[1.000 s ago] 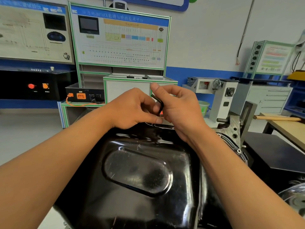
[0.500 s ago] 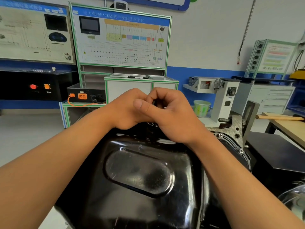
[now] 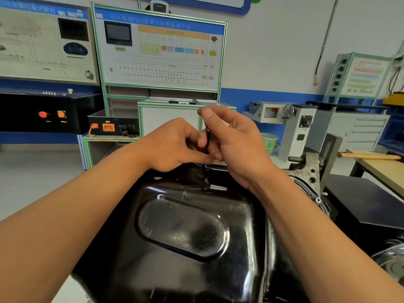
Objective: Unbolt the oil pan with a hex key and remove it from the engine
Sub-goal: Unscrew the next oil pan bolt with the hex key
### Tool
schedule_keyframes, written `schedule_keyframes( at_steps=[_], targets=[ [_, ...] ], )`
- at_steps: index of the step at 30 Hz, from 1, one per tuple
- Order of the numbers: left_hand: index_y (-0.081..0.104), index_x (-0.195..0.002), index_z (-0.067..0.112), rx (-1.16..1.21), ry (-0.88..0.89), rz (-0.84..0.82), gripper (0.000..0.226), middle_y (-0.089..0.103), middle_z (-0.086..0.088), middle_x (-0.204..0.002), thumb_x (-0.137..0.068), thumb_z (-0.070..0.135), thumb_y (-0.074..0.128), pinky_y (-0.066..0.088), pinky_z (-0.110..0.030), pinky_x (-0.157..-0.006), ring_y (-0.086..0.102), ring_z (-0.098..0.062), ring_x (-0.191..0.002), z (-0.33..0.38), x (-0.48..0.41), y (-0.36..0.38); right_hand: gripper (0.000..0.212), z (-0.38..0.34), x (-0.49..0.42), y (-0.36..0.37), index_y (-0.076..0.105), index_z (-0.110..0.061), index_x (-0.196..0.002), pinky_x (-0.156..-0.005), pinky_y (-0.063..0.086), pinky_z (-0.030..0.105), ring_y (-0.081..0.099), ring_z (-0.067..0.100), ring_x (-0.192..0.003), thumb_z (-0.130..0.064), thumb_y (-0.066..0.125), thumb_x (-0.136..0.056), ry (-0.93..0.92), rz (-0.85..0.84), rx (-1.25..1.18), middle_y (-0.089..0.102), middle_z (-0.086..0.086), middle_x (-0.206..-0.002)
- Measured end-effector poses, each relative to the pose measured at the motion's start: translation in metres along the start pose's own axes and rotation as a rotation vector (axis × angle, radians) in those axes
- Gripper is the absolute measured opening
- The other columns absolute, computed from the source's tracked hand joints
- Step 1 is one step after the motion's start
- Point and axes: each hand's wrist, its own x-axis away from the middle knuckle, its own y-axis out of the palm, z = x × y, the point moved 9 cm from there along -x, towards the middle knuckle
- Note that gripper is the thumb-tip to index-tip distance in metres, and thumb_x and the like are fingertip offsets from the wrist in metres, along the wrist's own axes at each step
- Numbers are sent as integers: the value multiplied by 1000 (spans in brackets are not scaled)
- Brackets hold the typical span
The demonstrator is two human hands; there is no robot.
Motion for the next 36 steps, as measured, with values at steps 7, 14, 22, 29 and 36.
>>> schedule_keyframes(
  at_steps=[7, 14, 22, 29, 36],
  targets=[
    [66, -81, 19, -19, 28, -58, 12, 61, 14, -62, -81, 13, 77, 42, -12, -61, 55, 0, -59, 5, 1, 3, 24, -21, 12, 19, 75, -23, -73, -63, 48, 22, 58, 3, -62, -18, 67, -95, -215, -147, 239, 63, -13, -60],
    [63, -50, 32, -74, -31, -56, 37, 49, 12, -44, -82, 16, 73, 34, -12, -49, 43, -3, -44, 1, 0, 2, 16, -17, 13, 20, 71, -15, -75, -69, 46, 30, 54, 16, -70, -15, 71, -91, -142, -158, 242, 63, 8, -72],
    [66, -53, 25, -34, -62, -2, 30, 50, 12, -44, -77, 15, 80, 35, -17, -50, 41, -3, -46, -6, 0, -2, 11, -11, 10, 12, 65, -18, -75, -61, 43, 29, 51, 16, -61, -8, 64, -72, -111, -100, 126, 58, 5, -62],
    [48, -50, 24, -39, -26, 57, 44, 54, -23, -62, -78, 21, 82, 49, -51, -74, 51, -36, -64, -4, -2, -9, 22, -9, 8, 10, 71, -12, -102, -73, 57, 27, 66, 14, -72, -3, 52, -98, -127, -121, 76, 76, -3, -83],
    [67, -59, 28, -30, -34, 11, 26, 66, -11, -64, -78, 21, 83, 47, -30, -65, 54, -11, -60, -4, -1, -2, 10, -4, 3, 0, 63, -20, -96, -49, 43, 25, 45, 12, -47, -16, 56, -101, -27, 4, 7, 57, 22, -74]
  ],
)
